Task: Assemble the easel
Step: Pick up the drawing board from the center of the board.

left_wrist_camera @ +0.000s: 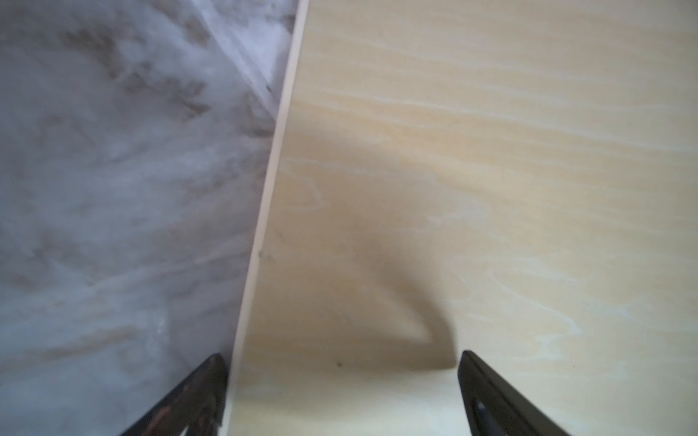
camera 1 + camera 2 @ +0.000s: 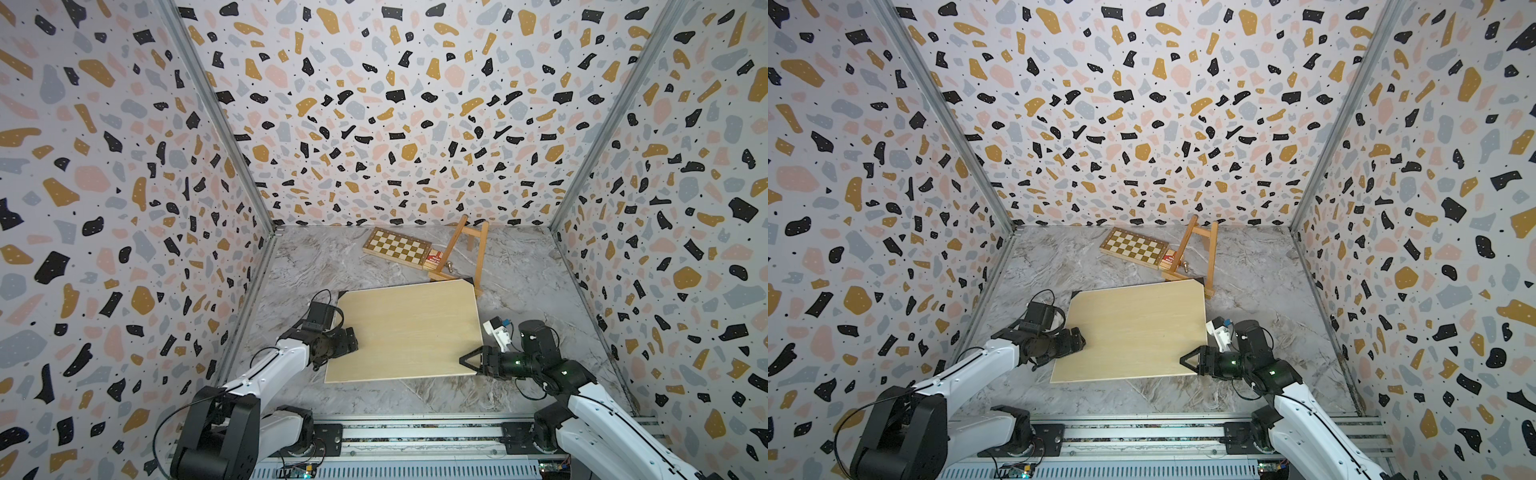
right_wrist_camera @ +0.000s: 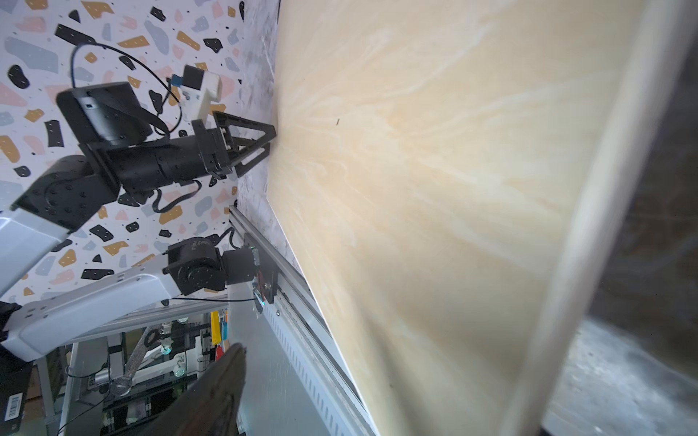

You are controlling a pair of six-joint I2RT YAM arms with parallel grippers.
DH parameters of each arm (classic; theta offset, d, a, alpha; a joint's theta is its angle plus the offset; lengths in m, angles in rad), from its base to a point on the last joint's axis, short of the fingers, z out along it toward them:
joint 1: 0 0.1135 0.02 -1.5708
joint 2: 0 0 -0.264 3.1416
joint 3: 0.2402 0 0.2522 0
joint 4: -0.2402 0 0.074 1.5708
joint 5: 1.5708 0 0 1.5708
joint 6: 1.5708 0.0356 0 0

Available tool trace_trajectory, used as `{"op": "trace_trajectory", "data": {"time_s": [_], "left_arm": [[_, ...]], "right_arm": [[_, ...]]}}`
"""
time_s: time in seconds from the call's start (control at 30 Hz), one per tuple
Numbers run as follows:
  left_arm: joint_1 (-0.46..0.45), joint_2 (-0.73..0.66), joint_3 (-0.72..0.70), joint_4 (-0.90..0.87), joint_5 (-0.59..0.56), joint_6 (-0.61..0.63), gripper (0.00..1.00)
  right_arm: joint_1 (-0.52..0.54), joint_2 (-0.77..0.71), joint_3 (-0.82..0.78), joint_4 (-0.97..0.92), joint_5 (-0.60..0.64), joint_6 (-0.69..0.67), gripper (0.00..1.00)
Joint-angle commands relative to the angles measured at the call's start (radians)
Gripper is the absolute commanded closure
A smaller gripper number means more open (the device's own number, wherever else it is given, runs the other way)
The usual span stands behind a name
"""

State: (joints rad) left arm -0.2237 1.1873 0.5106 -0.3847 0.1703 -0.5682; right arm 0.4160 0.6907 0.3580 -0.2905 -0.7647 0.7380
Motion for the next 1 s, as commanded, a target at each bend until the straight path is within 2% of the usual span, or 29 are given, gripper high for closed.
{"op": "trace_trajectory", "data": {"time_s": [0.0, 0.37, 0.67, 0.8, 0.87, 0.97], "left_arm": [[-0.023, 0.014, -0.039, -0.062, 0.163, -0.03, 0.08], [-0.023, 0.002, -0.037, -0.072, 0.161, -0.03, 0.08], [-0.023, -0.008, -0.032, -0.072, 0.164, -0.037, 0.08], [-0.022, -0.013, -0.034, -0.063, 0.161, -0.045, 0.08], [-0.023, -0.012, -0.032, -0.063, 0.16, -0.047, 0.08], [-0.022, -0.021, -0.026, -0.072, 0.148, -0.051, 0.08]], "right_arm": [[0.018, -0.006, 0.016, 0.18, -0.13, -0.003, 0.23], [0.018, 0.045, 0.001, 0.282, -0.124, 0.048, 0.39], [0.018, 0.054, -0.003, 0.317, -0.124, 0.072, 0.65], [0.018, 0.067, 0.004, 0.333, -0.123, 0.074, 0.73], [0.018, 0.069, 0.007, 0.336, -0.127, 0.075, 0.81], [0.018, 0.057, 0.02, 0.335, -0.133, 0.081, 0.84]]}}
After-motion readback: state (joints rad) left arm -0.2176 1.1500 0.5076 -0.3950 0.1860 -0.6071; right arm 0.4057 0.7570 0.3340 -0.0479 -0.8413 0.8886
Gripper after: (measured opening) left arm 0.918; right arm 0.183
